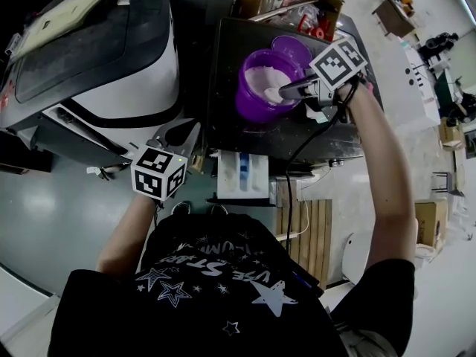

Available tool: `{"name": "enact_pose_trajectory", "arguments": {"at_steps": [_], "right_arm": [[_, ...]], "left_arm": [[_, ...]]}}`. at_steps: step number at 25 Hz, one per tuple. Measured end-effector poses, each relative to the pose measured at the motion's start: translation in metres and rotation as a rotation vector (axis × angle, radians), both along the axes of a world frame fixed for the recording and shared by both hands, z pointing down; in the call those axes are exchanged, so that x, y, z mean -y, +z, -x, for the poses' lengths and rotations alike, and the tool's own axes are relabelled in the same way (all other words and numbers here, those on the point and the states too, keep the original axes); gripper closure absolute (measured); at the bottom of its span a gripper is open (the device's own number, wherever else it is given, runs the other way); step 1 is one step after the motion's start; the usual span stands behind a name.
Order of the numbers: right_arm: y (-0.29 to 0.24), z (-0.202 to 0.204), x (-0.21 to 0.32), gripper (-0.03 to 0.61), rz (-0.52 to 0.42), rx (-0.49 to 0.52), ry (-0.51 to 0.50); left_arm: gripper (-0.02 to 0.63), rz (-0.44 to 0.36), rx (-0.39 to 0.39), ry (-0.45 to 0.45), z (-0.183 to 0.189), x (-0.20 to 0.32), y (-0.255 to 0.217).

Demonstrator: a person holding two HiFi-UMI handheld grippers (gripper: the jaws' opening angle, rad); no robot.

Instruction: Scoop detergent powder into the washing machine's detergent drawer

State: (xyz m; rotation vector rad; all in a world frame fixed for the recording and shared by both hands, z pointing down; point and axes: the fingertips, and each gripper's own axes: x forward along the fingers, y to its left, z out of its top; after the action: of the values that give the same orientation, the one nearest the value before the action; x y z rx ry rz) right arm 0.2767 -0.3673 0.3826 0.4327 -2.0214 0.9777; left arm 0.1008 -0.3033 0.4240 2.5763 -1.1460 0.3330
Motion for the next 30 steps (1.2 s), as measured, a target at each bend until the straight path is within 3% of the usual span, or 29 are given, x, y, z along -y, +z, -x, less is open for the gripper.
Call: {"name": "enact_pose_trajectory", "arguments": {"at_steps": [4, 11, 20, 30], "right_arm": [[-0.004, -0.005, 0.002, 0.543, -0.004, 0.051, 0.089], [-0.012, -0.025, 0.008, 0.543, -0.103, 0.092, 0.235], [-0.022, -0.034, 0.011, 0.543, -0.176, 0.336, 0.411], [-0.037, -0.035, -0.008, 0.543, -0.159, 0.656, 0.558]], "left_arm": [[0.612, 0.007, 0.009, -0.003, -0.001, -0.006, 0.002], [0.612, 0.017, 0.020, -0.026, -0.003, -0.016, 0.006], [0.612, 0.035, 0.029, -0.105, -0.002, -0.035, 0.013], [0.612, 0.053, 0.036, -0.152, -0.013, -0.068, 0.026]]}}
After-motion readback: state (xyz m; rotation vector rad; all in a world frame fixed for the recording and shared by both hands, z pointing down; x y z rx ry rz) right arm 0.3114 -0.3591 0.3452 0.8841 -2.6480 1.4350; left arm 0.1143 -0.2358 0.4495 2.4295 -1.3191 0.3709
